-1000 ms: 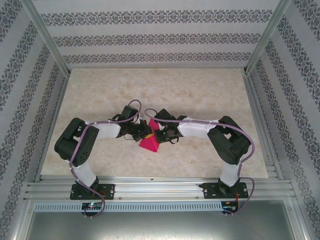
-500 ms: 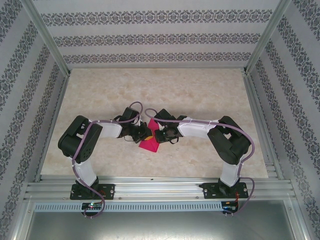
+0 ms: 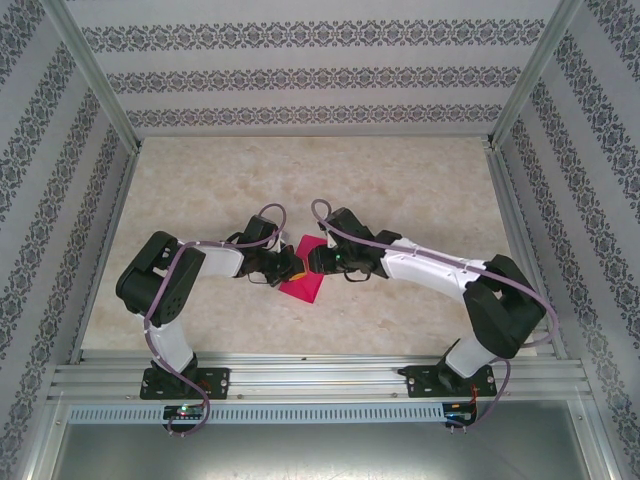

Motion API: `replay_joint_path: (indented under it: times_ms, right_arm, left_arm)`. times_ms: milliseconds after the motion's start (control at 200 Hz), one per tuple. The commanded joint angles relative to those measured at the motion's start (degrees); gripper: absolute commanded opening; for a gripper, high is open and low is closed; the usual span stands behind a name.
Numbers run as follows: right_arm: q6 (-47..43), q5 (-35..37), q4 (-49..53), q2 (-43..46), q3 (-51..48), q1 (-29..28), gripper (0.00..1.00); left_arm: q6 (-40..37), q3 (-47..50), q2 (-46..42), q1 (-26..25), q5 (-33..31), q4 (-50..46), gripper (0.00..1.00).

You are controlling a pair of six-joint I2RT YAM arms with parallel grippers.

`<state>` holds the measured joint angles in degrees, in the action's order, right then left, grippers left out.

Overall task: Fold a paper plane with a square sheet of paper (pick it up from the middle)
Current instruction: Fold the triangle a second time at the center of the table.

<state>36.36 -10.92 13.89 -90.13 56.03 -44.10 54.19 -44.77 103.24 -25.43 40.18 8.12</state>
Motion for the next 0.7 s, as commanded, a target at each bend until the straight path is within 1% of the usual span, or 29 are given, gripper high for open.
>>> replay_joint_path:
  times_ms: [0,65,165,245,370,485,590,694]
  right_arm:
    - [6.88,-7.47,-8.88,-0.74,-4.13,-1.88,0.20]
    - [10.69,-8.92,-11.86,-2.09,-4.70,-2.88,0.11]
    - [13.65,-8.63,-13.16,-4.98,-4.32,-4.27,0.05]
    - [15.72,-8.72,-14.18,-6.98,-4.07,-4.83,0.05]
    - [16.31,-7.64,-12.64,-9.49,-2.71,-5.34,0.05]
    - [16.13,-7.06,-13.82,-10.32,-2.72,-5.25,0.06]
    - [15.44,-5.62,-10.14,-11.06,-1.41,-4.86,0.07]
    - [15.60,-6.24,-9.92,-12.49,-1.41,-4.51,0.07]
  left_arm:
    - [-1.59,1.78,1.97,-0.50,-2.50,-2.85,0.02]
    - [-1.64,1.78,1.92,-0.51,-2.48,-2.85,0.02]
    - [-1.55,1.63,1.96,-0.50,-2.49,-2.81,0.02]
    - [-1.55,1.41,2.05,-0.51,-2.39,-2.92,0.02]
    - [-1.68,1.31,1.92,-0.50,-2.39,-3.16,0.02]
    - [-1.76,1.16,1.90,-0.50,-2.13,-3.29,0.02]
    - [-1.90,1.11,1.62,-0.50,-2.13,-3.55,0.02]
    - [-1.99,1.25,1.57,-0.54,-2.22,-3.71,0.02]
